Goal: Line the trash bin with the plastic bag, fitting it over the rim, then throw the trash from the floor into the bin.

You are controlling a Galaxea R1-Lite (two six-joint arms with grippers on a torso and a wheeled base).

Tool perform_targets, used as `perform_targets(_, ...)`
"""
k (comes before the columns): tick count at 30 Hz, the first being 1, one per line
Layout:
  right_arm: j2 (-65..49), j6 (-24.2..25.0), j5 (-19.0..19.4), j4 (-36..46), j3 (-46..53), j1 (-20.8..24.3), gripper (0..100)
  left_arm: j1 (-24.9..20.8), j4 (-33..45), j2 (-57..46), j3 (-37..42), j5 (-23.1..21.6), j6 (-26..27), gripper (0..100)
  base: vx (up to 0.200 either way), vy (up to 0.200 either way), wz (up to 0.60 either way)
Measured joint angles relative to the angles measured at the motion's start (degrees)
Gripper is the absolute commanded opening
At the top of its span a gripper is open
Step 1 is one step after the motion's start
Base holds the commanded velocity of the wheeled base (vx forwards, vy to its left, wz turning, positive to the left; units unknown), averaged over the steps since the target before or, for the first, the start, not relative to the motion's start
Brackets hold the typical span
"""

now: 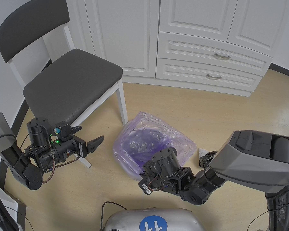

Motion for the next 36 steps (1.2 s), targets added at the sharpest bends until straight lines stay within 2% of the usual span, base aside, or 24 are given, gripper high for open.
perform_targets(11,0.4,-3.9,-0.1,0.0,2.7,2.3,0,0.0,0.0,0.0,0.0,0.0,0.1,100,0.000,0.000,0.00)
perform_targets(17,1.2,-5.0,-1.6,0.0,2.5,2.5,0,0.0,-0.1,0.0,-0.1,0.0,0.1,100,0.000,0.000,0.00)
perform_targets(29,9.7,-2.7,-2.5,-1.4,-8.3,2.1,0,0.0,-0.1,0.0,0.0,0.0,0.1,100,0.000,0.000,0.00)
perform_targets(30,10.3,-2.4,-2.8,-1.8,-9.0,2.2,100,0.0,-0.1,0.1,0.0,0.0,0.1,100,0.000,0.000,0.00)
perform_targets(36,12.3,-1.7,-3.9,-3.0,-10.4,2.4,100,-0.1,-0.1,0.4,-0.1,0.0,0.0,100,0.000,0.000,0.00)
